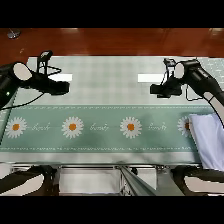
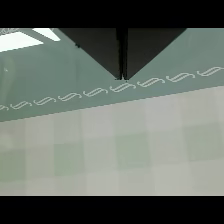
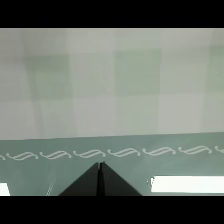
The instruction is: Fold the shirts.
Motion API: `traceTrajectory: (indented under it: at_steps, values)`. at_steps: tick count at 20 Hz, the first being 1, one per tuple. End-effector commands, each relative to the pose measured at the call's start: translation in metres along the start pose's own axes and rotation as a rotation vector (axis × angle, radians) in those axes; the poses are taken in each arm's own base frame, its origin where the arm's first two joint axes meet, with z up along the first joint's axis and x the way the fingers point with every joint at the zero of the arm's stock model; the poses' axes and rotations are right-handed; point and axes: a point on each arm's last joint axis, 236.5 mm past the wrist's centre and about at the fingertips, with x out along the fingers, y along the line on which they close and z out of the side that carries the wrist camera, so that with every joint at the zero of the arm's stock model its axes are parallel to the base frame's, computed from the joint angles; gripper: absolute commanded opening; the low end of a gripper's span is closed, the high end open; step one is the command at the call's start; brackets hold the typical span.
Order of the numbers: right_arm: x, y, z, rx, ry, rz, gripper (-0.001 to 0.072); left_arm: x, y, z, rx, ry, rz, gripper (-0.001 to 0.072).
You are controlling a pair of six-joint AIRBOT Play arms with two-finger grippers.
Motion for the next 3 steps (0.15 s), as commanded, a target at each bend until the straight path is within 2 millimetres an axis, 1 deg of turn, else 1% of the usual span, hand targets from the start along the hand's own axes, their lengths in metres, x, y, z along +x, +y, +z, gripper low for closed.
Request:
traceTrajectory:
  at_steps: [1, 3]
  values:
    - [0.0004, -0.0004, -0.0003, 0.001, 0.001, -0.003, 0.0017, 0.0003, 0.0008, -0.0004, 0.000, 0.002, 0.002, 0.0028]
    - [0.0004, -0.0004, -0.0003, 0.001, 0.001, -0.003, 0.0016, 0.0003, 0.0009, -0.0004, 0.000, 0.002, 0.003, 0.0028]
